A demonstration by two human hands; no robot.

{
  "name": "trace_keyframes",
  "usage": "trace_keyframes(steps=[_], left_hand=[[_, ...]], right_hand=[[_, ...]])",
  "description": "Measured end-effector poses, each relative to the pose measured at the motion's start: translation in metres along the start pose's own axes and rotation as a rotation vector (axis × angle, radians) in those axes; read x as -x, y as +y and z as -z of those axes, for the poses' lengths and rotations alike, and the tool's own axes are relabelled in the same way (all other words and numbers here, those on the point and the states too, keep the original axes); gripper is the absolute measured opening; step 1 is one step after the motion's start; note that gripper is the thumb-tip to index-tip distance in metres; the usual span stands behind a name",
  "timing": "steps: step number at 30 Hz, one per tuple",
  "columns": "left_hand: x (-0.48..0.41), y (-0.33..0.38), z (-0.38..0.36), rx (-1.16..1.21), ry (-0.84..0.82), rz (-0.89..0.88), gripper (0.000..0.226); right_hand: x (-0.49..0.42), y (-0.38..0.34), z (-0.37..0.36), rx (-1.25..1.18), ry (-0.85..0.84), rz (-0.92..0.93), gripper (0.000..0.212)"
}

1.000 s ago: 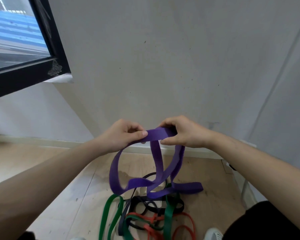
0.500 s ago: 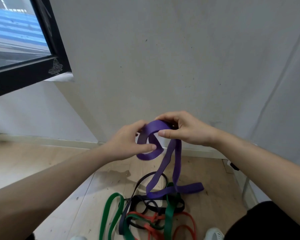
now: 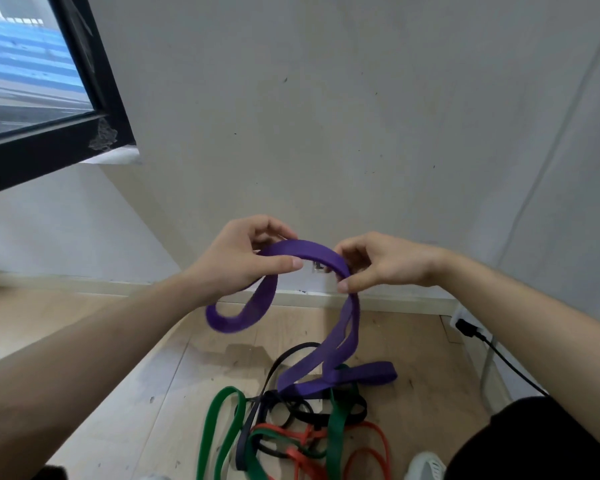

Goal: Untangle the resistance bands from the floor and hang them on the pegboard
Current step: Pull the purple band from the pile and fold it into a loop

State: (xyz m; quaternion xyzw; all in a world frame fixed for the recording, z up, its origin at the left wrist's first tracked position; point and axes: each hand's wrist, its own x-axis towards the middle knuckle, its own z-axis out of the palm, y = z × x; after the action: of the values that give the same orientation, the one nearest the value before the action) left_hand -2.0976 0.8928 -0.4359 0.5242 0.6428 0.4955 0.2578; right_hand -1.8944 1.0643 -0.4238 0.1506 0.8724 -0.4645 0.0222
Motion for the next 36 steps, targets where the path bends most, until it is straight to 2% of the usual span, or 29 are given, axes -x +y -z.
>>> trace_keyframes(steps=[4, 7, 12, 16, 21, 26, 31, 33, 36], left_hand=[[0.0, 0.007, -0.01, 0.031, -0.007, -0.062, 0.034], [-0.003, 0.009, -0.006, 0.081, -0.004, -0.057, 0.038], [-0.002, -0.004, 0.003, 0.067, -0.089, 0.042, 0.062], [0.005, -0.028, 0.008, -0.096, -0.236, 0.117, 0.036], [0.01, -0.053, 0.0, -0.367, -0.237, 0.228, 0.014], [0.005, -0.051, 0.002, -0.221, -0.111, 0.197, 0.03], [0.002, -0.043, 0.001, -0.066, 0.05, 0.136, 0.05], [0.002, -0.039, 0.001, -0.011, 0.066, 0.122, 0.044], [0.002, -0.034, 0.001, 0.061, 0.027, 0.102, 0.022]], right_hand=[[-0.013, -0.024, -0.031, -0.115, 0.141, 0.17, 0.041], [-0.015, -0.036, -0.031, -0.025, 0.255, 0.23, 0.035], [-0.009, -0.036, -0.019, 0.006, 0.333, 0.248, 0.028], [-0.006, -0.031, -0.01, -0.035, 0.41, 0.239, 0.023], [-0.003, -0.025, -0.001, -0.08, 0.543, 0.239, 0.019], [-0.003, -0.012, 0.009, -0.027, 0.644, 0.155, 0.011], [-0.004, 0.007, 0.015, 0.039, 0.674, 0.037, 0.02], [-0.005, 0.012, 0.016, 0.042, 0.653, 0.006, 0.019], [-0.005, 0.017, 0.018, 0.031, 0.617, -0.012, 0.013]])
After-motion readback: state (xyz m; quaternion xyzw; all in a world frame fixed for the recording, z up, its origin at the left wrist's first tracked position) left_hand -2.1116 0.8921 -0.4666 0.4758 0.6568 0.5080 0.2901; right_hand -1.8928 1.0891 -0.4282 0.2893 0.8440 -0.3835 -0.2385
